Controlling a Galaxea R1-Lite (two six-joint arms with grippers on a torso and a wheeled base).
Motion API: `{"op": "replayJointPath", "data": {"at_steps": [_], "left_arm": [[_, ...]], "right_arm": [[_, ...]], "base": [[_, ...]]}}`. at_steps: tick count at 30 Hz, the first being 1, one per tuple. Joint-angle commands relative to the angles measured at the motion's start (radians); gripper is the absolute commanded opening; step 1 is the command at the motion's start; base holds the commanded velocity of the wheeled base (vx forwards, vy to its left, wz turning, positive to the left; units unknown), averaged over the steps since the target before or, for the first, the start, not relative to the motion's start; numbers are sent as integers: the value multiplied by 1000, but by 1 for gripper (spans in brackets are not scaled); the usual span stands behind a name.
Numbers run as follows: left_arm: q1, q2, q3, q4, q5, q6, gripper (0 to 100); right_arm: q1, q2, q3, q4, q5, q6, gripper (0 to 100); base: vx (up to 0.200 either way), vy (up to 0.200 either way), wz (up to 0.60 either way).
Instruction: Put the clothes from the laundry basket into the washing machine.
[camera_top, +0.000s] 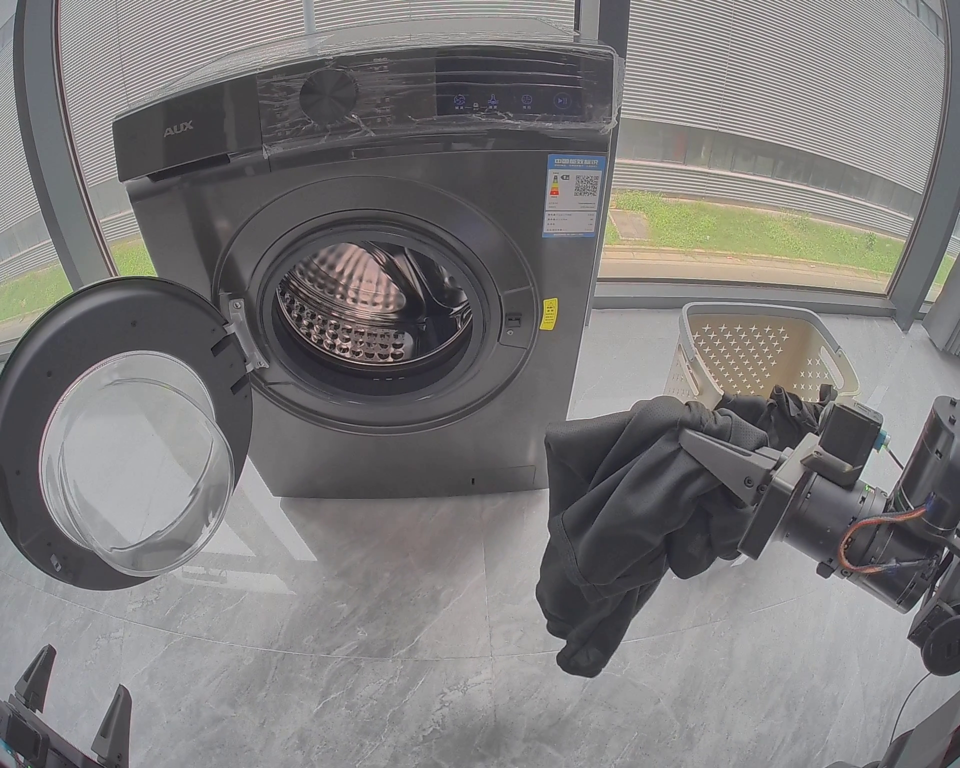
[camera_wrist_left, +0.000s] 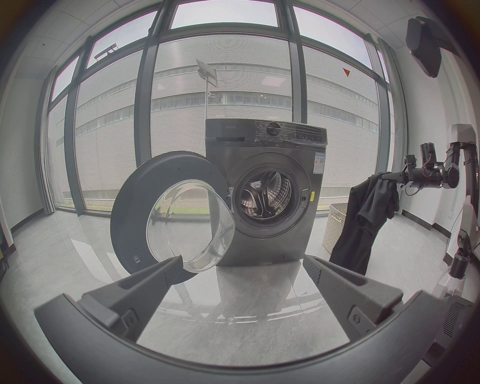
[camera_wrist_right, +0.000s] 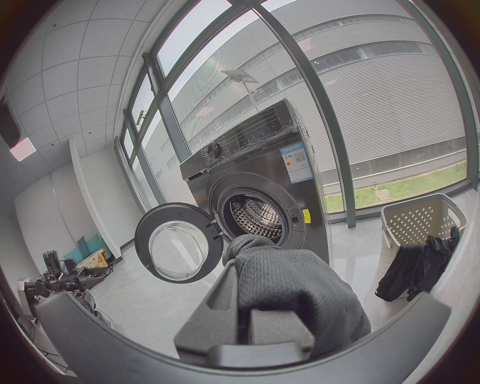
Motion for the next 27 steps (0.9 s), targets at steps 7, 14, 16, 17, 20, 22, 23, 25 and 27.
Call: {"op": "replayJointPath", "data": {"at_steps": [7, 14, 16, 17, 20, 22, 23, 25, 27], "left_arm": [[1, -18, 18, 1, 2, -1, 100], [1, -18, 18, -1, 2, -1, 100], [1, -18, 18, -1, 2, -5, 100], [1, -18, 18, -1, 2, -5, 100], [1, -18, 18, -1, 2, -5, 100], [1, -18, 18, -1, 2, -5, 100], [1, -18, 18, -1, 2, -5, 100], [1, -18, 18, -1, 2, -4, 100], [1, -18, 18, -1, 3, -4, 100]], "right_arm": [[1, 2, 7, 0, 0, 0, 0], [2, 3, 7, 0, 2, 0, 0], [2, 2, 7, 0, 2, -2, 0], [2, 2, 7, 0, 2, -2, 0], [2, 2, 8, 0, 2, -2, 0], [2, 2, 7, 0, 0, -2, 0], [2, 2, 8, 0, 2, -2, 0], [2, 2, 8, 0, 2, -2, 0], [2, 2, 8, 0, 2, -2, 0]], "base": [[0, 200, 0], [0, 29, 0], [0, 0, 0], [0, 0, 0], [200, 0, 0], [200, 0, 0], [200, 0, 0], [200, 0, 0], [200, 0, 0]]}}
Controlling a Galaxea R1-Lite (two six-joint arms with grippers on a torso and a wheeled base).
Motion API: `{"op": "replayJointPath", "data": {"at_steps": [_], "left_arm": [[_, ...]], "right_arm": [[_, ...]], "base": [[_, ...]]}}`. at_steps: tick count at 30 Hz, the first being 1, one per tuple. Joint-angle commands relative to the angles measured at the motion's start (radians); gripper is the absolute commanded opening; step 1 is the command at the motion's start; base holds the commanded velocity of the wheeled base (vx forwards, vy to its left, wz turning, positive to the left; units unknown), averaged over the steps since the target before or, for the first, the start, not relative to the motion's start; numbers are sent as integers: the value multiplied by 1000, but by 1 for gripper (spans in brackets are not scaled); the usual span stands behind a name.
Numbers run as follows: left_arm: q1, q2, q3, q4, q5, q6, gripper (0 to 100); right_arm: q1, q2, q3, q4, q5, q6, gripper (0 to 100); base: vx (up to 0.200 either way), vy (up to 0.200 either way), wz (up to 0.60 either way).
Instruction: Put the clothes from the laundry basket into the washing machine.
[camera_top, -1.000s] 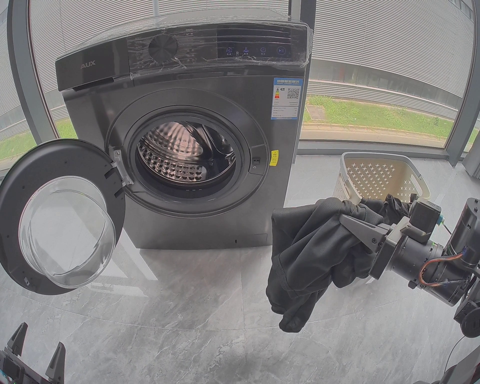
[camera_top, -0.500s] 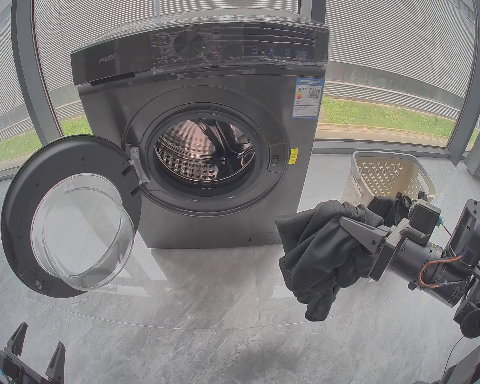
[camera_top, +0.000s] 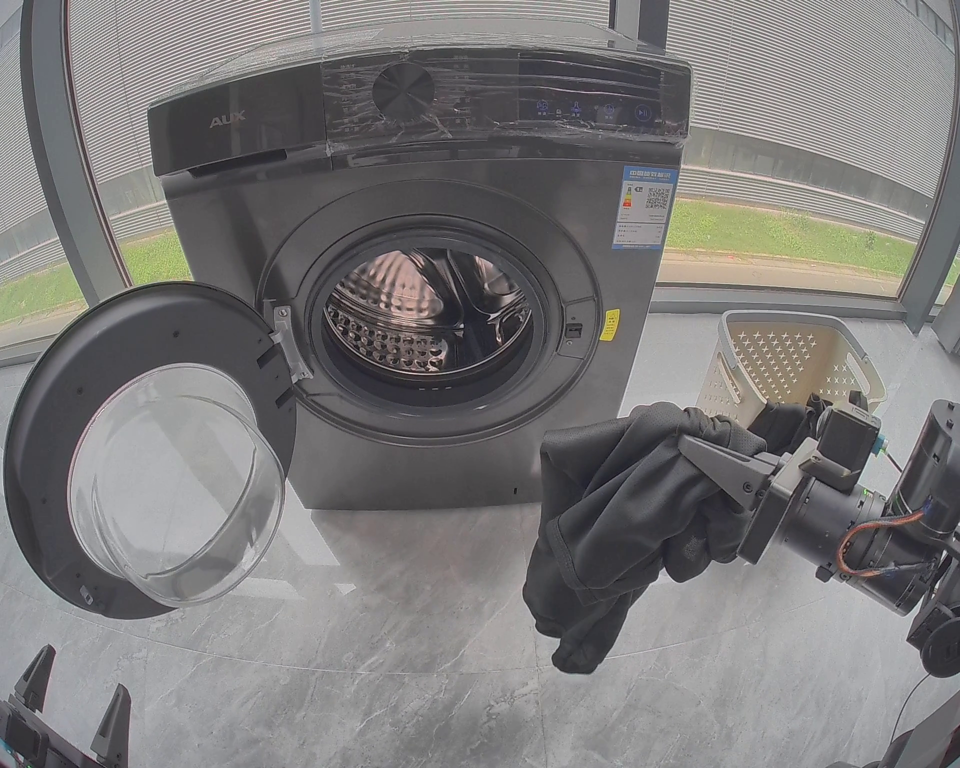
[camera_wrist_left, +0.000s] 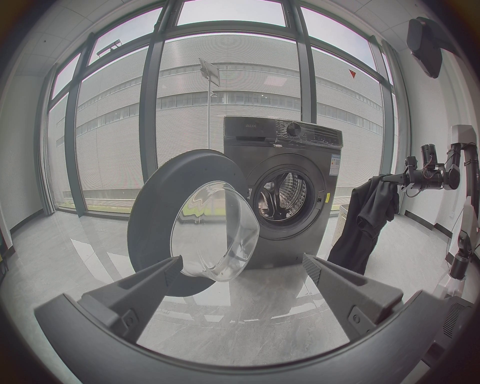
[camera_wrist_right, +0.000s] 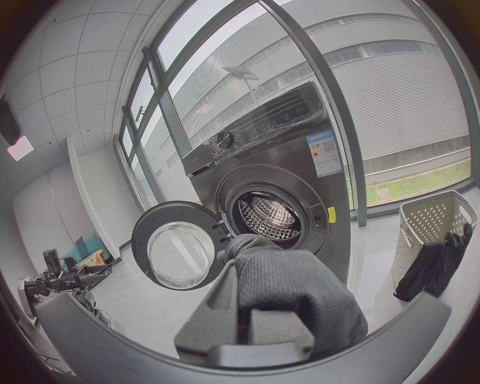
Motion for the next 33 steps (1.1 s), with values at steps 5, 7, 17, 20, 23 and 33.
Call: {"op": "replayJointPath", "data": {"at_steps": [5, 7, 17, 20, 23, 33], "left_arm": [[0, -18, 18, 1, 1, 0, 100], [0, -18, 18, 0, 1, 0, 100], [0, -18, 18, 0, 1, -1, 100], [0, -18, 18, 0, 1, 0, 100], [0, -18, 18, 0, 2, 2, 100], [0, -18, 18, 0, 9, 8, 100]], "right_arm": [[0, 1, 0, 0, 0, 0, 0], [0, 1, 1, 0, 0, -2, 0], [8, -2, 15, 0, 0, -11, 0], [8, 0, 17, 1, 0, -11, 0], [19, 0, 29, 1, 0, -12, 0], [120, 38, -22, -2, 0, -3, 0]], "base": [[80, 0, 0], [0, 0, 0], [60, 0, 0], [200, 0, 0], [0, 0, 0], [0, 0, 0]]}}
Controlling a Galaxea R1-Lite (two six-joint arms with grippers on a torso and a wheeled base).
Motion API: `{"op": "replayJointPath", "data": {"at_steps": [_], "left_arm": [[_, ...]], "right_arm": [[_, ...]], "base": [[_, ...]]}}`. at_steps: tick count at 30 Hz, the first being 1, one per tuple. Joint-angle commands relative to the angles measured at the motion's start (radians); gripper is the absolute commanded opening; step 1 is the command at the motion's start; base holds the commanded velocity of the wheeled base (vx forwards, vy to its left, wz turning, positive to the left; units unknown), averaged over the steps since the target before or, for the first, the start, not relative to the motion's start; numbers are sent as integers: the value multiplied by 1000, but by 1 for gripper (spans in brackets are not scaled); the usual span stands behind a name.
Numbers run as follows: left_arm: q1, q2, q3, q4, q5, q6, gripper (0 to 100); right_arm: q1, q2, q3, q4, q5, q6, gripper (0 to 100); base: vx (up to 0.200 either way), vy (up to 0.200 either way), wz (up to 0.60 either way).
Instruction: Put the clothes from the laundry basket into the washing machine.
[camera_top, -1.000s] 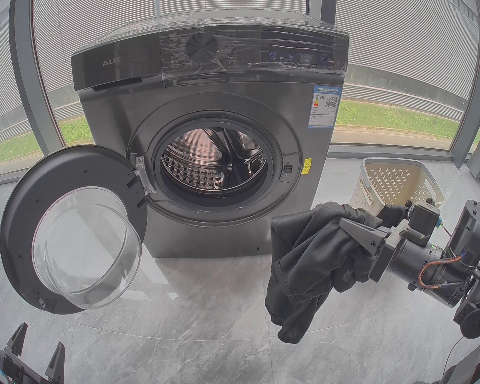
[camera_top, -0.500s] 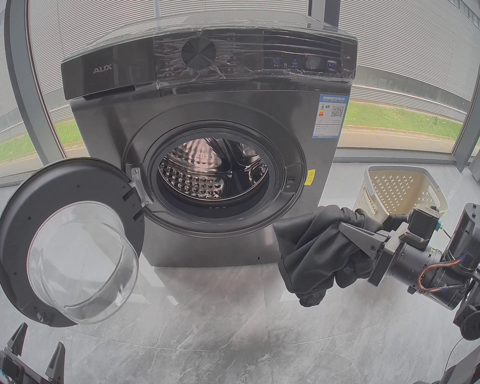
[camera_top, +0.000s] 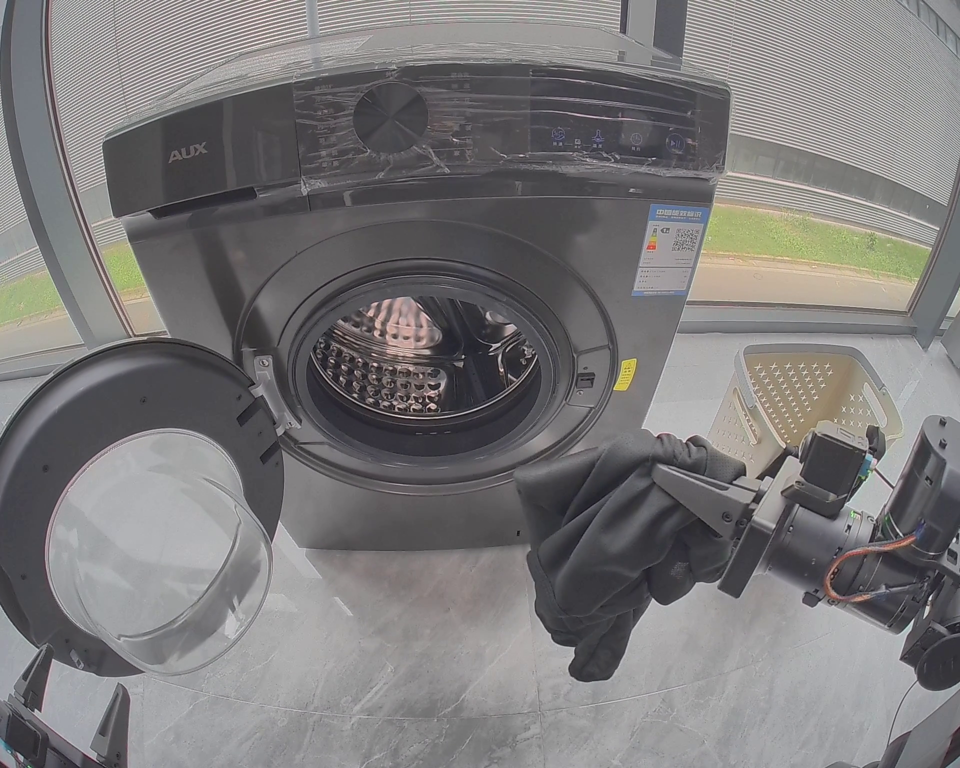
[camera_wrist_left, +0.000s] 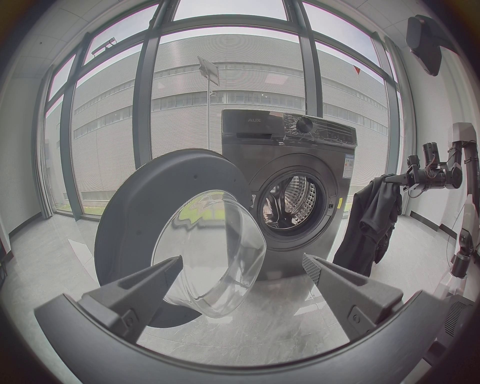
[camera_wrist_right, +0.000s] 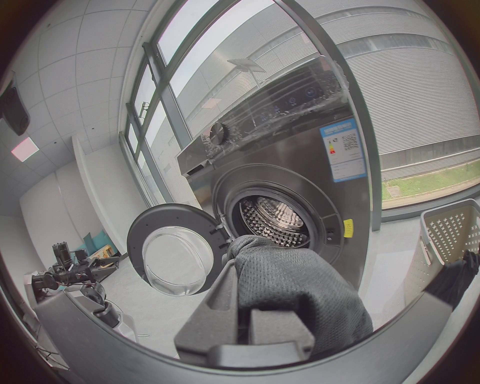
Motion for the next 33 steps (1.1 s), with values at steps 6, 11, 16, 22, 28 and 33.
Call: {"op": "replayJointPath", "data": {"at_steps": [6, 11, 16, 22, 28, 33], "left_arm": [[2, -18, 18, -1, 1, 2, 100], [2, -18, 18, 0, -7, 5, 100], [5, -3, -120, -67, -42, -15, 100], [2, 215, -268, -64, -159, -13, 100], [-6, 468, -280, -73, -409, -1, 100], [-31, 671, -288, -112, -524, 45, 100]], "right_arm": [[122, 75, -93, -5, 4, 65, 0], [133, 120, -124, -36, -4, 97, 0], [121, 235, -125, -114, -16, 97, 0], [121, 353, -191, -163, -134, 88, 0], [111, 419, -277, -120, -251, 85, 0], [108, 416, -351, -38, -268, 101, 0]], "base": [[0, 0, 0], [0, 0, 0], [0, 0, 0], [0, 0, 0], [0, 0, 0], [0, 0, 0]]}}
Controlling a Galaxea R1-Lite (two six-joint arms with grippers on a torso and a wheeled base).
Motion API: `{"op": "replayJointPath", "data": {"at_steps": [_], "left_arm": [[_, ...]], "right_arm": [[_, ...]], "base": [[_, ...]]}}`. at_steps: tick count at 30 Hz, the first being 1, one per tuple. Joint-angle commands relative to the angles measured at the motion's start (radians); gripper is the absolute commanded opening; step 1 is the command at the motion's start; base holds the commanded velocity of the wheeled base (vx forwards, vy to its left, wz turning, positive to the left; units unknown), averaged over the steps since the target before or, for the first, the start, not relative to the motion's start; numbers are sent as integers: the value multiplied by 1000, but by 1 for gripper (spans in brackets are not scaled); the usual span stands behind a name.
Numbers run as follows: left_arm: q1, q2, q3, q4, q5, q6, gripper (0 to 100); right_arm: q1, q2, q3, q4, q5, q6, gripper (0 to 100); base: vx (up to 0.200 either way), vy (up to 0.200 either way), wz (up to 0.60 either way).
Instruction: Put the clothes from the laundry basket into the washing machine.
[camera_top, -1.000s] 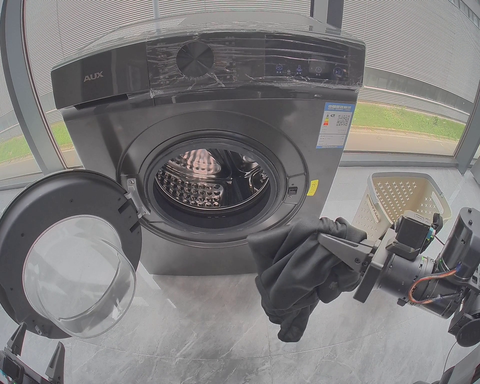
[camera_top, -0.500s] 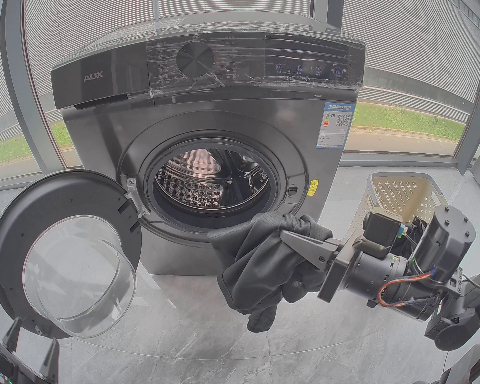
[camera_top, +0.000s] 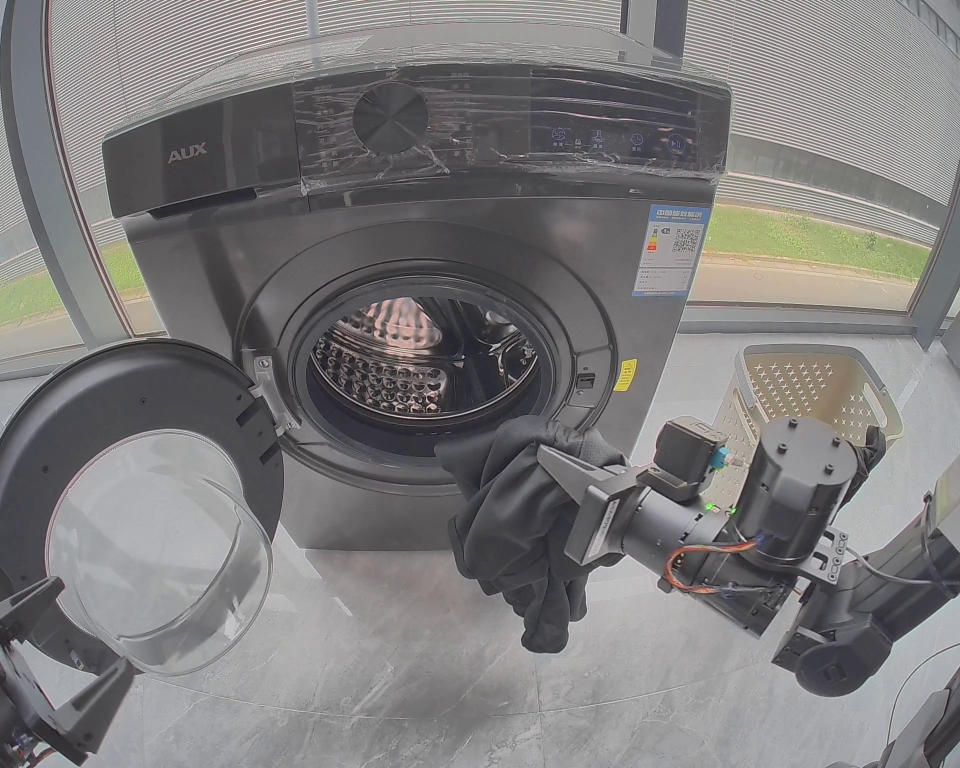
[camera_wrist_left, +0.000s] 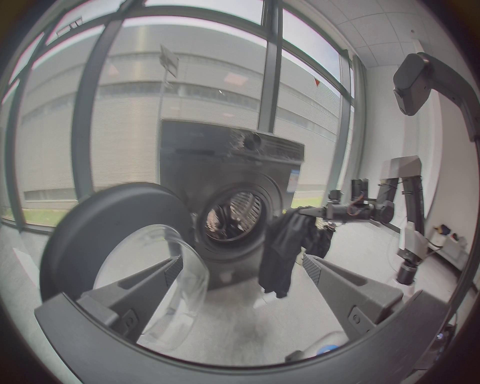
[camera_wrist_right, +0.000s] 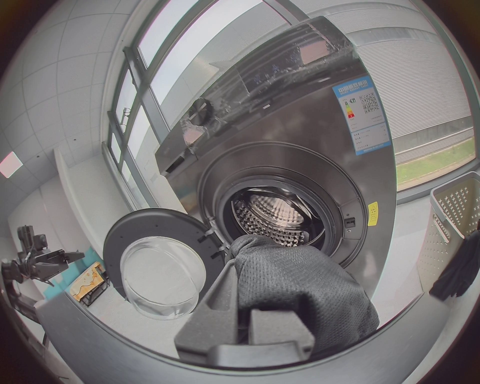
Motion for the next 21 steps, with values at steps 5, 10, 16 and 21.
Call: {"op": "replayJointPath", "data": {"at_steps": [5, 10, 16, 21], "left_arm": [[-191, 464, -42, -135, -134, 29, 100], [-288, 675, -57, -224, -110, 24, 100], [-368, 947, -54, -451, -102, 21, 100], [-398, 1102, -66, -574, -94, 23, 100]], "right_arm": [[-1, 78, -172, 111, -77, 52, 0], [11, 73, -218, 114, -70, 55, 0], [8, 76, -218, 111, -71, 55, 0], [11, 73, -221, 106, -68, 55, 0]], "base": [[0, 0, 0], [0, 0, 0], [0, 0, 0], [0, 0, 0]]}}
